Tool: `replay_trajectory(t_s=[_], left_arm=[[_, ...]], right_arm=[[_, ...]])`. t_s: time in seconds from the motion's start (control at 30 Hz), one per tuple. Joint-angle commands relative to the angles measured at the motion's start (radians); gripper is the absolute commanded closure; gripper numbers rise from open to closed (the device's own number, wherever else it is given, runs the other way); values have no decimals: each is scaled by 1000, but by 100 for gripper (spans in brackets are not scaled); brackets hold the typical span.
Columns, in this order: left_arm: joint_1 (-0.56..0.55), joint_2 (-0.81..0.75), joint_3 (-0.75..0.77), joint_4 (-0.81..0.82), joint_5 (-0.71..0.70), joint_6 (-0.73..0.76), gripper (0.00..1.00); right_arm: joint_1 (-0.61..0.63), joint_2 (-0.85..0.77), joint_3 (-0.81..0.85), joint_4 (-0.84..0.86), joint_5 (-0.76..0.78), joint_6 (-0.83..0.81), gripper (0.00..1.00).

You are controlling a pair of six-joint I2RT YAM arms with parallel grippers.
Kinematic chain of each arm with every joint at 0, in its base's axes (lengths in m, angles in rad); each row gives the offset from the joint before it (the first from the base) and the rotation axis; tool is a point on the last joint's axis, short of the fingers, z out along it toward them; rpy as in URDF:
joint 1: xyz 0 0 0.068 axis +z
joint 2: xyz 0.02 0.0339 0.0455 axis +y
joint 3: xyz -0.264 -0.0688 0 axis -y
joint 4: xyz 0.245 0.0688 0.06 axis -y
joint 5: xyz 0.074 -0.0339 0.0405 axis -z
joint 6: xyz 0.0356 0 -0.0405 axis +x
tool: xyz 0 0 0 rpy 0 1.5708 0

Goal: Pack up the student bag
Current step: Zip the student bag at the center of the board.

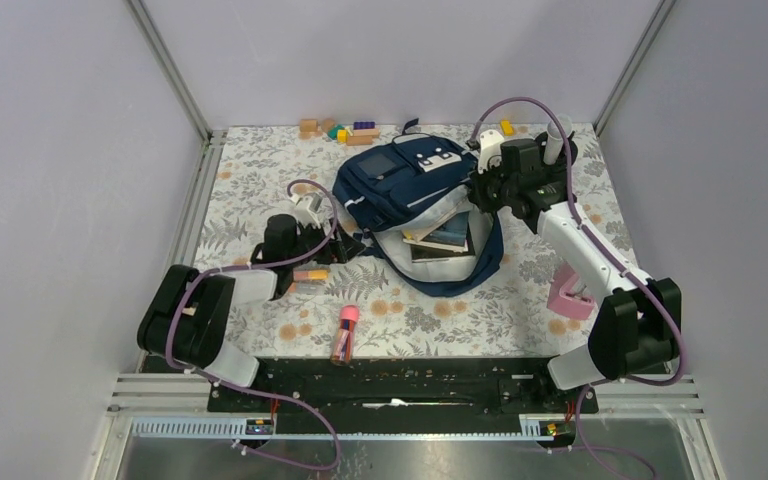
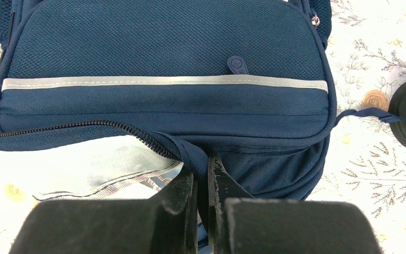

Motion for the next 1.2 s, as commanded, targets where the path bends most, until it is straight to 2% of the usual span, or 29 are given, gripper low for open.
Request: replay_trajectory(t_s=[0.0, 0.2, 0.37, 0.43, 0.63, 0.77, 0.93, 1.0, 1.1, 1.17], left_arm=[[-24, 44, 79, 72, 28, 66, 23], [-58, 160, 187, 57, -2, 89, 32], [-60, 230, 234, 68, 6, 94, 50], [-59, 243, 240, 81, 9, 97, 54], [-57, 246, 220, 135, 25, 102, 55], [-57, 289, 269, 82, 38, 114, 58], [-57, 299, 269, 120, 43, 94, 60], [-56, 302, 279, 127, 57, 88, 66], [-57, 314, 294, 117, 69, 83, 84], [-57, 312, 288, 119, 64, 81, 89]], right_arm=[[-52, 14, 63, 62, 58, -2, 100], [-61, 12, 50, 61, 39, 3, 100], [-63, -7, 43, 62, 37, -4, 100], [-65, -7, 46, 62, 37, -4, 100], [-67, -9, 45, 62, 38, -7, 100], [-68, -15, 43, 62, 33, -5, 100], [-68, -20, 42, 61, 37, -8, 100], [-68, -19, 43, 62, 38, -7, 100], [-68, -12, 47, 62, 33, -3, 100], [-68, -14, 46, 61, 33, -4, 100]])
